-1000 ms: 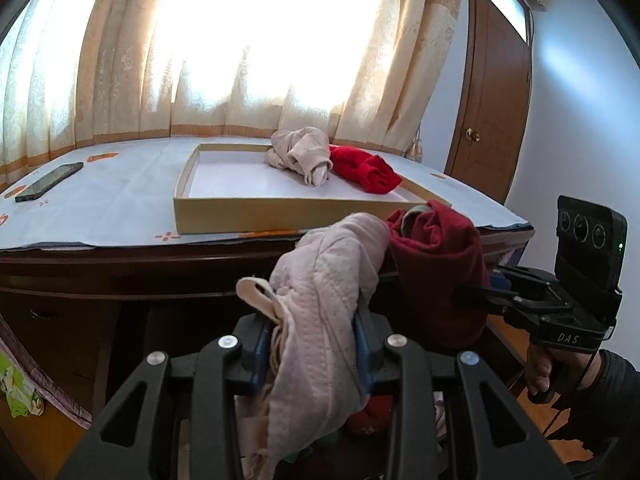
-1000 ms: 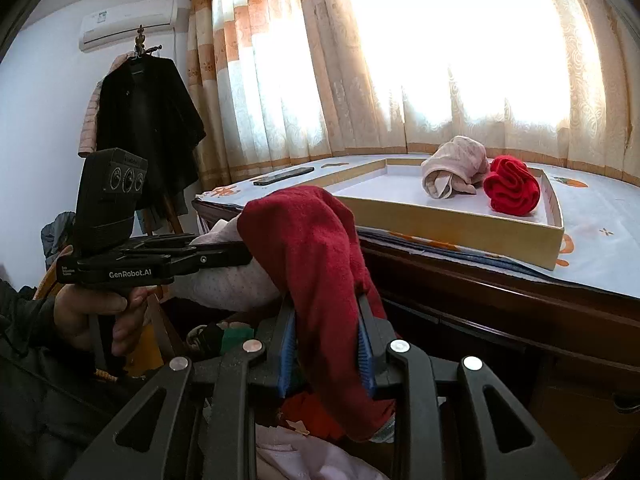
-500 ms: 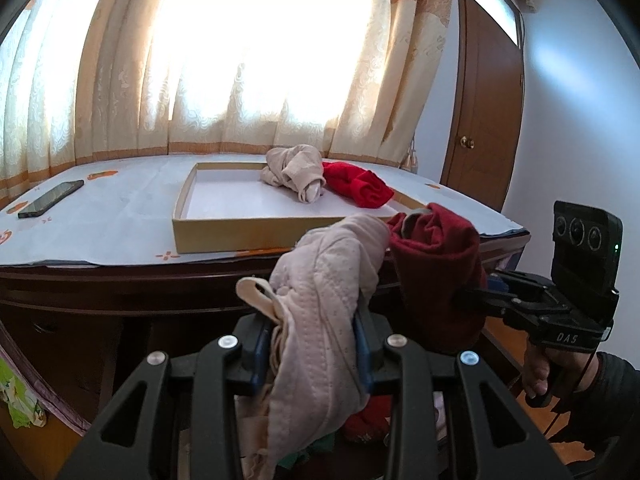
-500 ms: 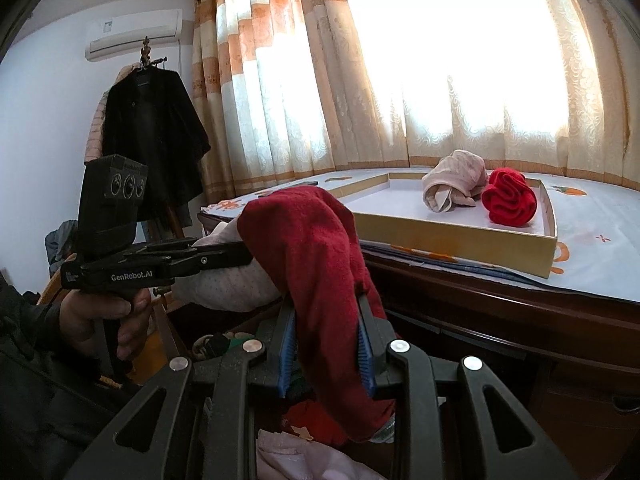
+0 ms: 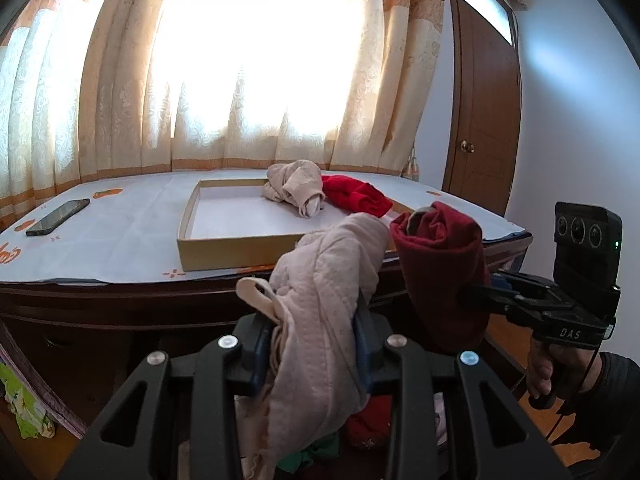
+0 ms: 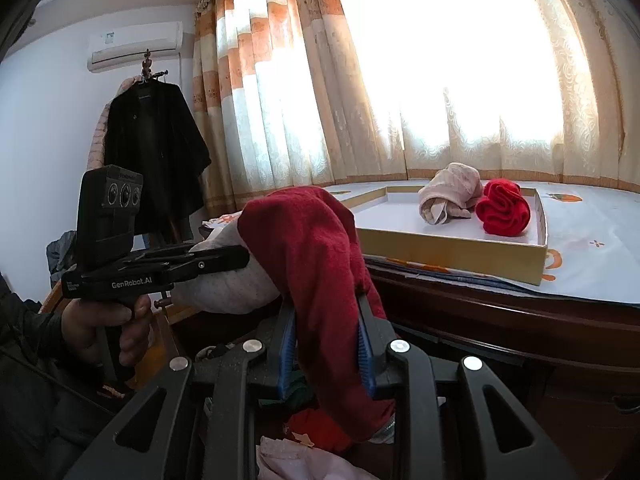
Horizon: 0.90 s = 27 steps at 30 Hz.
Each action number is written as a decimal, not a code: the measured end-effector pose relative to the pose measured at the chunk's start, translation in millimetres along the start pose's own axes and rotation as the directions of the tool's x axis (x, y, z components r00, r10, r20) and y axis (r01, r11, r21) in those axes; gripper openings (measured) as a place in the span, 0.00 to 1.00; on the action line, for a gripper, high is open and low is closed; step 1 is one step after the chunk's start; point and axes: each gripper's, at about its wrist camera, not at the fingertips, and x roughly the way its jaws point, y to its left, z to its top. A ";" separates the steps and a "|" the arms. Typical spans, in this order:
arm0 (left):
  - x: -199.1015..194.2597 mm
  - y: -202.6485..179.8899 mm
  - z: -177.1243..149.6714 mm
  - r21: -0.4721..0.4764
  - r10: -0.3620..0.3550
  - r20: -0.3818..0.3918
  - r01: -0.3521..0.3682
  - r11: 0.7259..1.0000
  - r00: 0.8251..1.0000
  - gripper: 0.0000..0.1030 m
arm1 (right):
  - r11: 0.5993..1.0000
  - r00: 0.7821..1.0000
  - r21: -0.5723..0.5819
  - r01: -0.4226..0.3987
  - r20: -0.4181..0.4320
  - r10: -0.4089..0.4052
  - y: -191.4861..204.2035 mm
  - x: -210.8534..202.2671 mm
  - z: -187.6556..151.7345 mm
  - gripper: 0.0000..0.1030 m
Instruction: Take underwear out of drawer
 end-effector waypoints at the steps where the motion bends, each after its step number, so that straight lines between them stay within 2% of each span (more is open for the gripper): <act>1: -0.7 0.0 0.2 0.000 0.001 0.003 -0.001 1.000 1.000 0.32 | 1.000 1.000 0.002 0.000 0.004 0.000 -0.4 -0.6 0.2 0.28; 15: -6.9 -2.7 4.5 0.015 0.016 0.029 -0.017 1.000 0.999 0.32 | 0.999 0.998 0.033 0.015 0.065 -0.017 -7.7 -9.2 4.0 0.28; 27: -17.4 -0.2 13.7 0.004 0.035 0.078 -0.035 0.999 0.996 0.32 | 0.998 0.997 0.058 0.008 0.081 -0.013 -11.1 -10.5 3.9 0.28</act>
